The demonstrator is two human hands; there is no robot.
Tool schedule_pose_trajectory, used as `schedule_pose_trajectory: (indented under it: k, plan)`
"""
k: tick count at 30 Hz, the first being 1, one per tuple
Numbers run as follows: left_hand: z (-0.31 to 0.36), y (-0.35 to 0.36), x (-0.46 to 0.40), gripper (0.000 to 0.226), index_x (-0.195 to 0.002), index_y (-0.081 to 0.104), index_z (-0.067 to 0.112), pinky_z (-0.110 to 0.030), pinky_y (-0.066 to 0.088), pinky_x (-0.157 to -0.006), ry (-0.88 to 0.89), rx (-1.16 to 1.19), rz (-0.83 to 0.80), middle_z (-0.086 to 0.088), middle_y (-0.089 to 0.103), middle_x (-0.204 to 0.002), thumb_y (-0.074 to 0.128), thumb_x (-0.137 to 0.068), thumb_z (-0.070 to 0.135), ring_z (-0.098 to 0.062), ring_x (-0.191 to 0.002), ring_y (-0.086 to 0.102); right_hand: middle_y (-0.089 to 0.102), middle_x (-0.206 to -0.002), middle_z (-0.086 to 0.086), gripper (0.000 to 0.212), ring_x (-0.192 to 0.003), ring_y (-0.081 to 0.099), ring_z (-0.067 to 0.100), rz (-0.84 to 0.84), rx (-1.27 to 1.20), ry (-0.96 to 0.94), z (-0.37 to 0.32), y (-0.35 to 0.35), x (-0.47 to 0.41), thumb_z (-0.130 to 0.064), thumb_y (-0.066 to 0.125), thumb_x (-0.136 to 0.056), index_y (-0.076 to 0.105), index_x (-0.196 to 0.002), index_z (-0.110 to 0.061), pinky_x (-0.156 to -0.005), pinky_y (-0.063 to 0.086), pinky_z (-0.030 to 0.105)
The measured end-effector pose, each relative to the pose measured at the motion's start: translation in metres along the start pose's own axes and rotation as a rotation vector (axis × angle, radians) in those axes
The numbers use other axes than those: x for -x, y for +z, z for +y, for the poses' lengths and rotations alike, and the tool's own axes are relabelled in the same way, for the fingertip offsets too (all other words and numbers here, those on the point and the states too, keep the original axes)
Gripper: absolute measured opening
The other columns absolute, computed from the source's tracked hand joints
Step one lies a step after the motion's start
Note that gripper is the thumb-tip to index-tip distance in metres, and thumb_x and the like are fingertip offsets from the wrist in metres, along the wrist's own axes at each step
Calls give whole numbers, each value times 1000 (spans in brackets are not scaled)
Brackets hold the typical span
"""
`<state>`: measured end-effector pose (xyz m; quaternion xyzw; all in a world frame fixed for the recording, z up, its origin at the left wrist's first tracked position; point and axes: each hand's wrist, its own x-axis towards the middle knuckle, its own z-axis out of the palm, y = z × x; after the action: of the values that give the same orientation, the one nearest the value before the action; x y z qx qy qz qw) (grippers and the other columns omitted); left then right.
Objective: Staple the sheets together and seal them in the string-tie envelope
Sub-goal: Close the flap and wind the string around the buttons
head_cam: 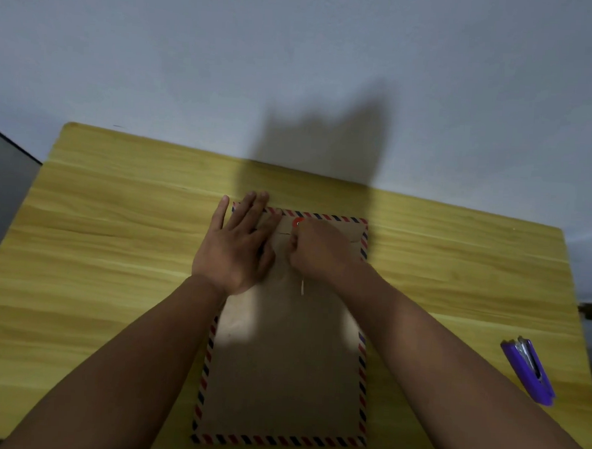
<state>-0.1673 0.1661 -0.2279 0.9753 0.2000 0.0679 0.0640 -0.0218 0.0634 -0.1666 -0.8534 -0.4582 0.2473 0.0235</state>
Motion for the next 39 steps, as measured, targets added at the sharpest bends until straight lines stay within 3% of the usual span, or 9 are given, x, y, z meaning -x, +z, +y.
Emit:
schedule_pose_trajectory:
  k: [5,10,17,23,28,33,39]
  plan:
    - [-1,2,-1,60,-157,44,22,-61,13,-126,12,24,16,-10,25,-172,36,-101,41,-27,-160,19,69,-100,6,13,-92,65,27,-140,88,-173,-1,-21,-22,-26,58,-96,67,-92,-17,-69,42,33]
    - [-1,2,-1,61,-158,41,22,-62,15,-126,10,24,18,-11,26,-171,36,-100,39,-29,-160,20,71,-99,0,6,-92,64,23,-193,102,-296,11,-38,-36,-26,66,-89,71,-90,-22,-74,51,35]
    - [-2,2,-1,63,-159,41,21,-61,14,-126,-1,7,-7,-10,22,-172,35,-100,41,-28,-161,18,76,-100,2,10,-93,66,24,-90,18,-317,39,-43,-39,-22,69,-91,74,-96,-15,-75,48,34]
    - [-1,1,0,62,-160,40,22,-62,15,-126,2,9,-10,-10,22,-172,35,-101,42,-28,-161,17,74,-104,4,17,-98,66,25,-51,111,-249,55,-54,-44,-28,67,-95,74,-100,-14,-76,49,33]
    - [-2,1,0,61,-158,42,22,-62,16,-125,10,10,1,-11,24,-171,37,-101,41,-29,-160,19,71,-104,7,22,-99,66,29,26,260,-205,38,-54,-54,-32,58,-96,71,-101,-15,-75,52,35]
    - [-1,0,-1,61,-159,41,23,-62,16,-125,11,17,3,-12,26,-171,38,-101,40,-30,-160,21,68,-103,9,20,-96,65,29,31,344,-202,11,-45,-61,-29,56,-100,67,-103,-13,-67,39,32]
    - [-1,0,-2,64,-157,44,20,-62,16,-125,-3,2,-19,-11,28,-170,37,-98,42,-29,-160,22,69,-104,10,25,-97,65,32,93,300,-268,7,-28,-47,-36,48,-104,65,-103,-16,-67,39,35]
